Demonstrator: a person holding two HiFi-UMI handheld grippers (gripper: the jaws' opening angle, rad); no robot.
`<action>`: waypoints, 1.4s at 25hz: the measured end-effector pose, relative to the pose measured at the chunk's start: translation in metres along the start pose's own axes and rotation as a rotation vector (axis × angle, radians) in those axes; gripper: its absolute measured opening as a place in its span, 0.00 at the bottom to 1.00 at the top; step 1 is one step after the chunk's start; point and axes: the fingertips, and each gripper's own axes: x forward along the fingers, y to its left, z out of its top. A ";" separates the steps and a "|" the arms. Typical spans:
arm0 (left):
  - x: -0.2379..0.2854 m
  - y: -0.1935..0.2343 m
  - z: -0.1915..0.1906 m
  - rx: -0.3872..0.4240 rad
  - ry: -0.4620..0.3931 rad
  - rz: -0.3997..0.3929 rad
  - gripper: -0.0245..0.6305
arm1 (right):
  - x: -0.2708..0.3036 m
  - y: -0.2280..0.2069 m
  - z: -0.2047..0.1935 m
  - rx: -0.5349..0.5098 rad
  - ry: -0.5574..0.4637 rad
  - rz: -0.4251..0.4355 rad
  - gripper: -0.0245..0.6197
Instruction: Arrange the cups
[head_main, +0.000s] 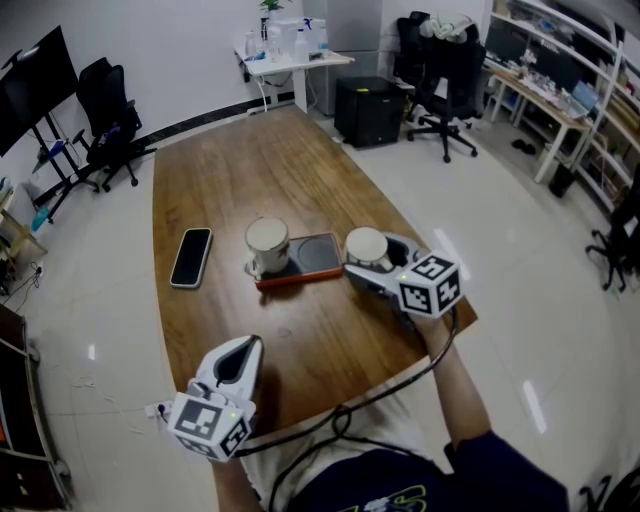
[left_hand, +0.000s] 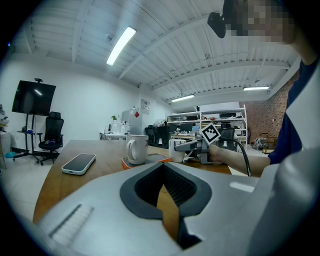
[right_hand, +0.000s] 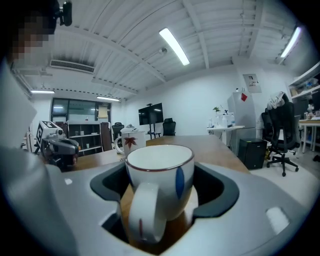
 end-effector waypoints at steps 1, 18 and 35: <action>-0.001 0.000 -0.001 -0.002 0.000 0.002 0.04 | 0.000 0.000 -0.001 0.001 -0.002 -0.001 0.63; 0.003 -0.001 -0.005 -0.018 0.000 0.010 0.04 | 0.004 -0.006 0.033 0.017 -0.090 -0.035 0.63; 0.007 -0.003 0.000 -0.004 0.004 0.010 0.04 | 0.077 0.018 0.043 0.033 -0.037 0.090 0.63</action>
